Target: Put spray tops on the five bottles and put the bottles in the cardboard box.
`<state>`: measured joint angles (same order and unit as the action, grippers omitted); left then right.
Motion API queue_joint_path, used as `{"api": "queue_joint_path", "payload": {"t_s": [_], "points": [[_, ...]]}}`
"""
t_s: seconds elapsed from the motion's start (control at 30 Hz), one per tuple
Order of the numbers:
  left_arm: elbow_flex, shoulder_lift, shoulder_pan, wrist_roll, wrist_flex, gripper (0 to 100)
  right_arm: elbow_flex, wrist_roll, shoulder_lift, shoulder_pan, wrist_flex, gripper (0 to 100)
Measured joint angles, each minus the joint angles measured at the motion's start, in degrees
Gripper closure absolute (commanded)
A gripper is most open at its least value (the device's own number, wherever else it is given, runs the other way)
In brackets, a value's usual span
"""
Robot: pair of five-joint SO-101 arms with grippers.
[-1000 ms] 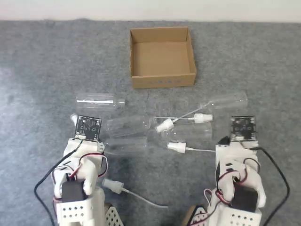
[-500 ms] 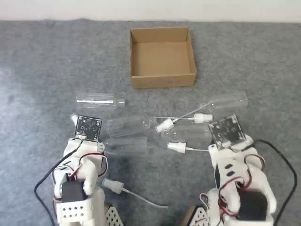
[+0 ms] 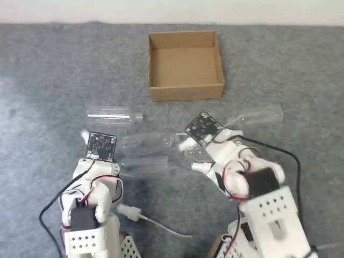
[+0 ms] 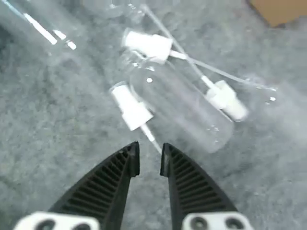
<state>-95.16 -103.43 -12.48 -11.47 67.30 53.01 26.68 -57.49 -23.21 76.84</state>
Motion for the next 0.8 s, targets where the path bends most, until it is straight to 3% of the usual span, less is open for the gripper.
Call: {"api": "queue_joint_path", "payload": {"t_s": [0.2,0.37,0.8], "points": [[0.0,0.0,0.0,0.0,0.0,98,-2.0,-0.1,7.4,-4.6,0.0,83.8],[0.0,0.0,0.0,0.0,0.0,98,-4.3,0.0,13.3,-8.7,0.0,85.7],[0.0,0.0,0.0,0.0,0.0,98,-8.3,-0.1,28.7,-10.5,-3.4,85.7]]}}
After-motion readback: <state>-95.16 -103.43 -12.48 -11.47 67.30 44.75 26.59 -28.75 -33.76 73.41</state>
